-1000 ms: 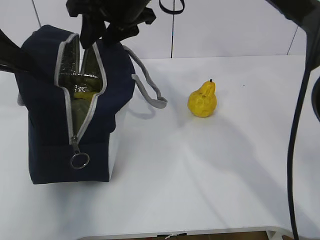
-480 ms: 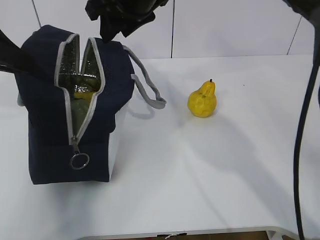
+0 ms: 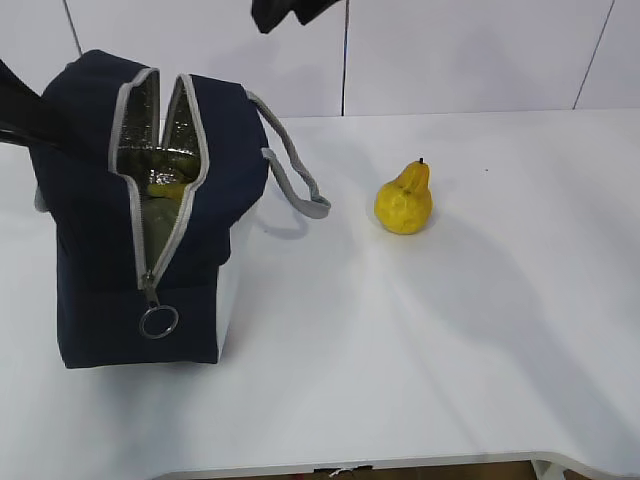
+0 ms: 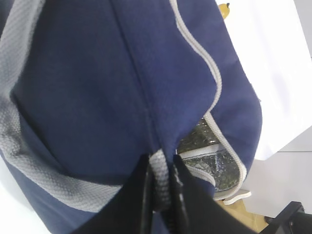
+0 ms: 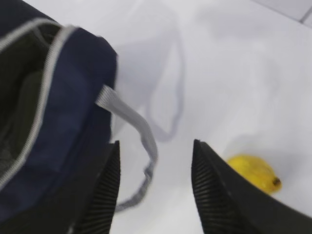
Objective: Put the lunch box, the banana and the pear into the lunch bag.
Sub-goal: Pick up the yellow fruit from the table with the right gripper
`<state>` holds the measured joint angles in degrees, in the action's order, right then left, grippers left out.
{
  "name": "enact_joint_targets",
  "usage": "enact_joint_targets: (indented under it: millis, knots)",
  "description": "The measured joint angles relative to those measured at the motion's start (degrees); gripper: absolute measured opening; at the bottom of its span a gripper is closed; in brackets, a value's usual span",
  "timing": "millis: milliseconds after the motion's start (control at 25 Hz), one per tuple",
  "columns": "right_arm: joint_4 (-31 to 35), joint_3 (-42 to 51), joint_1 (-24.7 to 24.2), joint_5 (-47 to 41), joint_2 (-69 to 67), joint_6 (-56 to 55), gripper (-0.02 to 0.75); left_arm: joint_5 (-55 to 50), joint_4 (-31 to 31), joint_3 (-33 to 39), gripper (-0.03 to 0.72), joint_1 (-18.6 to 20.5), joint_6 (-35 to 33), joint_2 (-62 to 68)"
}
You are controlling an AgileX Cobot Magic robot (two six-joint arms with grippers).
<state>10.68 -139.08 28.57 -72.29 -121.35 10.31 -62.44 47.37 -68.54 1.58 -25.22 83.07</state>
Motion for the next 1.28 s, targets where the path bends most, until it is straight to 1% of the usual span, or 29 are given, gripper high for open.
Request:
enact_joint_targets:
  millis: [120, 280, 440, 800, 960, 1280]
  knots:
    - [0.77, 4.24, -2.70, 0.00, 2.51, 0.71, 0.400, 0.00, 0.00, 0.00, 0.011, 0.00, 0.00, 0.00]
    - [1.11, 12.42, -5.79, 0.00, 7.12, 1.61, 0.400, 0.00, 0.00, 0.00, 0.011, 0.00, 0.00, 0.00]
    - [1.11, 23.37, -6.86, 2.93, 12.64, 3.06, 0.400, 0.00, 0.00, 0.00, 0.011, 0.00, 0.00, 0.00]
    - [0.37, 51.74, -6.86, 19.82, 25.33, 4.96, 0.400, 0.00, 0.00, 0.00, 0.011, 0.00, -0.12, 0.00]
    - [-0.36, 62.61, -6.86, 25.25, 30.03, 5.35, 0.400, 0.00, 0.00, 0.00, 0.011, 0.00, -0.22, 0.00]
    - [-1.20, 77.79, -6.99, 38.27, 38.94, 5.45, 0.400, -0.04, 0.00, 0.00, 0.011, 0.00, -0.22, 0.00]
